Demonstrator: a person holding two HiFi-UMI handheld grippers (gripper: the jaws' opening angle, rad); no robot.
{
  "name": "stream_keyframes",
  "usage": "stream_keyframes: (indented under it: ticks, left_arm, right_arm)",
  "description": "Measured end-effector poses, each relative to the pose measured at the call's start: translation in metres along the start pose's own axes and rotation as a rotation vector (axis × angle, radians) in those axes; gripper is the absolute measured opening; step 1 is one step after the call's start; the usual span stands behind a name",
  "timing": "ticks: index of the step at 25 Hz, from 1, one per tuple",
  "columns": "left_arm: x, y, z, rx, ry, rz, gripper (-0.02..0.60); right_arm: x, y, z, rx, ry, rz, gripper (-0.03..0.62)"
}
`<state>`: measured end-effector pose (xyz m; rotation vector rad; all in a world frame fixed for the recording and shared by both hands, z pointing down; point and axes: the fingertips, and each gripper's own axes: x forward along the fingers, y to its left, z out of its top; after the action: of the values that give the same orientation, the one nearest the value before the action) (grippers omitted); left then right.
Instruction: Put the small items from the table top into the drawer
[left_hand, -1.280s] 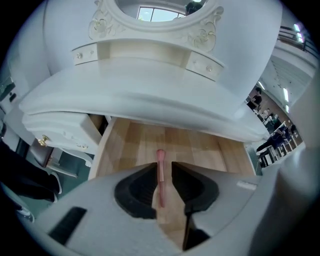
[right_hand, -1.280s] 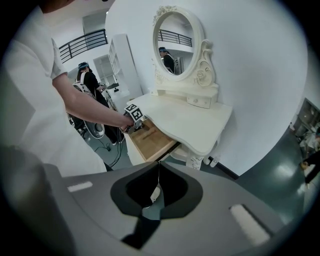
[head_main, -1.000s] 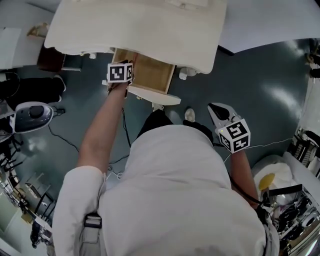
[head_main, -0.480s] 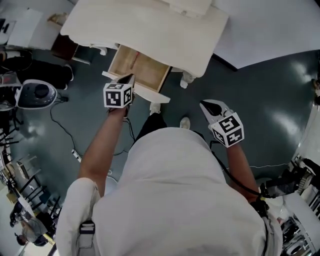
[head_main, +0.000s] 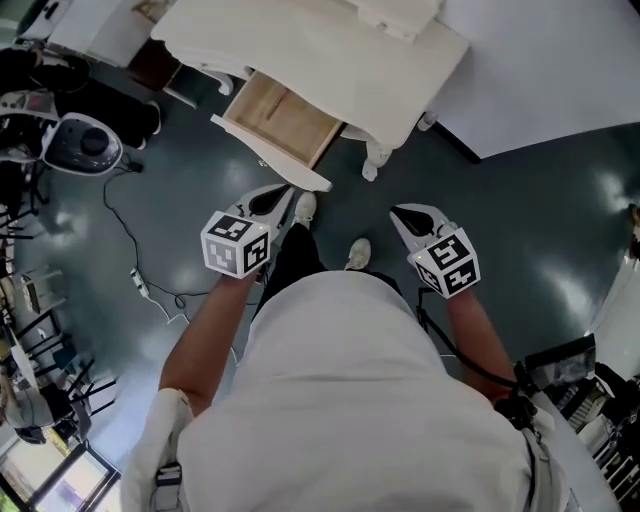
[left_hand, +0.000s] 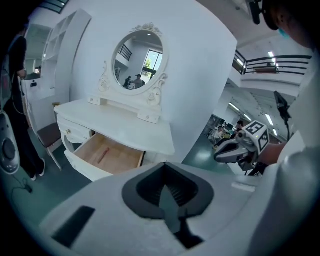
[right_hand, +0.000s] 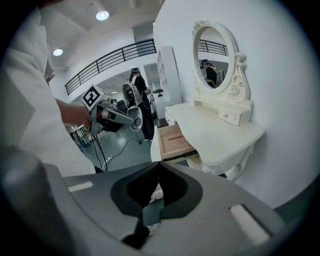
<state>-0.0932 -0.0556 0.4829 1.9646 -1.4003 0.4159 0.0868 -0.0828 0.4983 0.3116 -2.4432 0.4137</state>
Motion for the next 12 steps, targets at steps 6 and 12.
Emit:
stream_keyframes:
  ticks: [6, 12]
  left_arm:
    - [-0.029, -0.061, -0.025, 0.126, 0.029, -0.087, 0.002]
    - [-0.048, -0.080, -0.036, 0.193, 0.023, -0.160, 0.002]
  right_arm:
    - [-0.005, 0.027, -0.012, -0.033, 0.003, 0.029, 0.002]
    - [-0.002, 0.051, -0.005, -0.050, -0.016, 0.005, 0.002]
